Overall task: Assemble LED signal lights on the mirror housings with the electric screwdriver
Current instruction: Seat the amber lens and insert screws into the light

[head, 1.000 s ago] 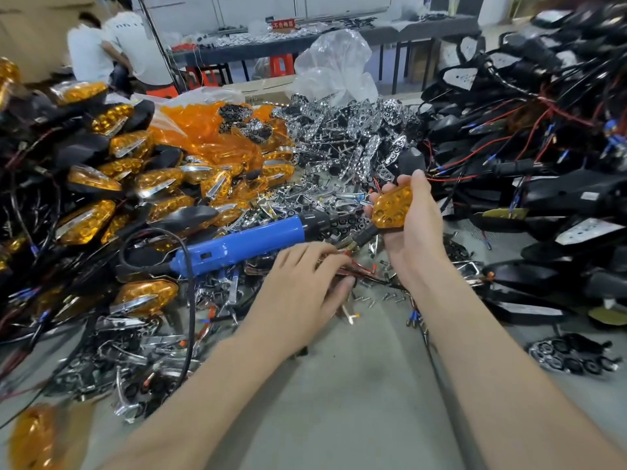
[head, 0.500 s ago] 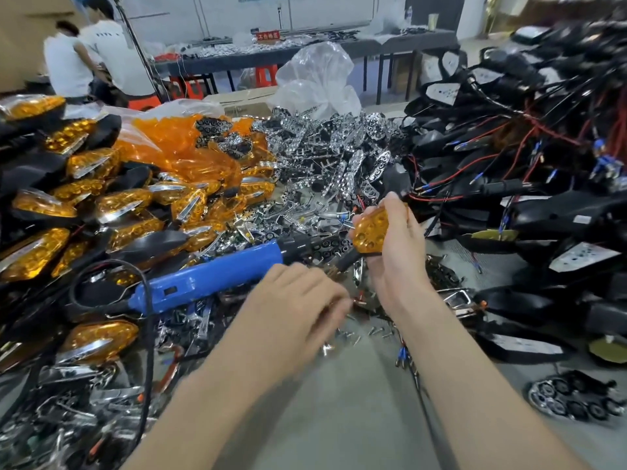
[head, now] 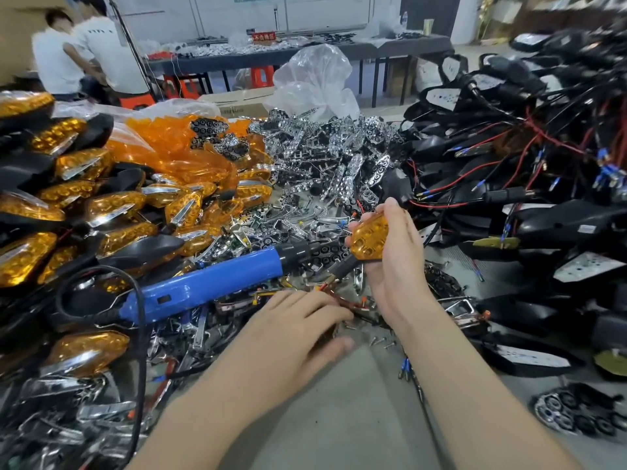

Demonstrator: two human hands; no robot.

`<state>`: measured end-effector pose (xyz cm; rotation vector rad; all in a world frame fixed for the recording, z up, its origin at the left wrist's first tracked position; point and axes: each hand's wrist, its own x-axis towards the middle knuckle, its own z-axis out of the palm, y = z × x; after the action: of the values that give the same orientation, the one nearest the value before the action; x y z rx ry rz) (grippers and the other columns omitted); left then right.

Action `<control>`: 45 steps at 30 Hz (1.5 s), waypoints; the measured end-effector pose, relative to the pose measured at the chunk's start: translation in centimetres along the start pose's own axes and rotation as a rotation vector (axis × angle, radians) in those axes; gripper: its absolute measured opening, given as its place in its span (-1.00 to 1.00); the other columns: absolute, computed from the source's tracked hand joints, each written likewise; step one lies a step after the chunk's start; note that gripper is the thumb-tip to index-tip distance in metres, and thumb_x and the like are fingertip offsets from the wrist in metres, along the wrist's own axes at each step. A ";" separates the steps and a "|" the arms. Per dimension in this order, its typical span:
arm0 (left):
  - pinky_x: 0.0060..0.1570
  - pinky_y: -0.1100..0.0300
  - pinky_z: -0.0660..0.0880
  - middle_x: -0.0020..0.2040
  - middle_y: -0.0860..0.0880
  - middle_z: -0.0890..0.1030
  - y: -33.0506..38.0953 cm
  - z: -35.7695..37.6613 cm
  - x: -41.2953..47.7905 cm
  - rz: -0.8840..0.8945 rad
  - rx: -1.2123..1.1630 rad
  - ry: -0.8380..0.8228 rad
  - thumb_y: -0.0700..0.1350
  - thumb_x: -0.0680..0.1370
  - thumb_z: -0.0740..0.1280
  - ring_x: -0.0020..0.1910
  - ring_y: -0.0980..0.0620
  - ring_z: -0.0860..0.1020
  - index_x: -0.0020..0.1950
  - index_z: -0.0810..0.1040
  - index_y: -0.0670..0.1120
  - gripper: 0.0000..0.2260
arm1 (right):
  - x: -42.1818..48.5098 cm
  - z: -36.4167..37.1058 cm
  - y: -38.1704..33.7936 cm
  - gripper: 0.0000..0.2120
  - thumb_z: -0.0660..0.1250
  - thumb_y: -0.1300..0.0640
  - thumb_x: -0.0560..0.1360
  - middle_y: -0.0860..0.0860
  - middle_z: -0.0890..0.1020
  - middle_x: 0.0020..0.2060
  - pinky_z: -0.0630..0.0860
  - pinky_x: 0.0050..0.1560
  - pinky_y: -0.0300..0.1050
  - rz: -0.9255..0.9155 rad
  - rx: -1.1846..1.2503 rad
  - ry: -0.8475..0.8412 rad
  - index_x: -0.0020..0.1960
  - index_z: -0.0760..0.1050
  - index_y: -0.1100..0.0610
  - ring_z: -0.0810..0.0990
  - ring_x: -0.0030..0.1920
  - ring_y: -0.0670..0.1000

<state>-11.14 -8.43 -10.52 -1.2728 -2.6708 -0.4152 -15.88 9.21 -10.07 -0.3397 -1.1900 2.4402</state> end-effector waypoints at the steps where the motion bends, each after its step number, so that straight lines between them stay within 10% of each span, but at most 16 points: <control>1: 0.28 0.33 0.27 0.20 0.22 0.55 -0.2 -0.4 -0.3 -0.019 -0.055 0.025 0.22 0.65 0.10 0.21 0.21 0.47 0.27 0.57 0.11 -0.64 | 0.1 0.0 0.0 -0.80 0.25 0.02 0.69 -0.03 0.62 -0.34 0.62 -0.27 -0.10 0.003 0.005 0.009 -0.05 0.47 0.11 0.64 -0.26 0.00; 22: 0.00 0.44 0.24 0.00 0.29 0.34 -1.8 -2.0 -1.4 -0.100 -0.021 -0.145 0.47 0.51 -0.03 0.07 0.33 0.28 0.26 0.45 0.35 -0.53 | 0.1 -0.1 0.1 -0.77 0.20 -0.02 0.71 -0.04 0.65 -0.33 0.64 -0.20 -0.10 -0.014 -0.093 -0.013 0.04 0.45 0.13 0.66 -0.29 -0.03; 30: -0.02 0.33 0.30 -0.02 0.22 0.31 -1.4 -1.4 -1.3 -0.084 0.059 -0.139 0.07 0.46 0.10 -0.04 0.21 0.30 0.22 0.49 0.28 -0.62 | 0.1 -0.3 0.2 -0.81 0.23 0.00 0.70 -0.02 0.61 -0.28 0.64 -0.14 -0.08 -0.003 -0.055 -0.015 0.04 0.47 0.12 0.64 -0.24 -0.03; 38: 0.05 0.32 0.39 0.24 0.27 0.34 -2.1 -0.8 -1.2 -0.013 -0.105 0.005 0.11 0.60 0.20 0.10 0.22 0.40 0.09 0.51 0.24 -0.86 | 0.3 -0.3 0.2 -0.83 0.30 0.05 0.68 -0.05 0.63 -0.26 0.62 -0.22 -0.07 0.029 -0.008 -0.003 -0.04 0.54 0.10 0.65 -0.23 -0.05; 45: -0.02 0.33 0.52 0.01 0.16 0.64 -1.0 -1.2 -0.3 -0.299 -0.674 0.400 0.14 0.62 0.23 0.04 0.13 0.62 0.12 0.50 0.24 -0.88 | 0.2 0.0 0.7 -0.74 0.29 -0.05 0.67 0.06 0.67 -0.24 0.62 -0.29 -0.14 0.071 -0.065 -0.006 -0.02 0.53 0.14 0.65 -0.25 0.03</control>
<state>-11.70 -9.64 -9.60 -0.7660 -2.4333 -1.5266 -16.21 8.97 -10.62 -0.4005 -1.2831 2.4675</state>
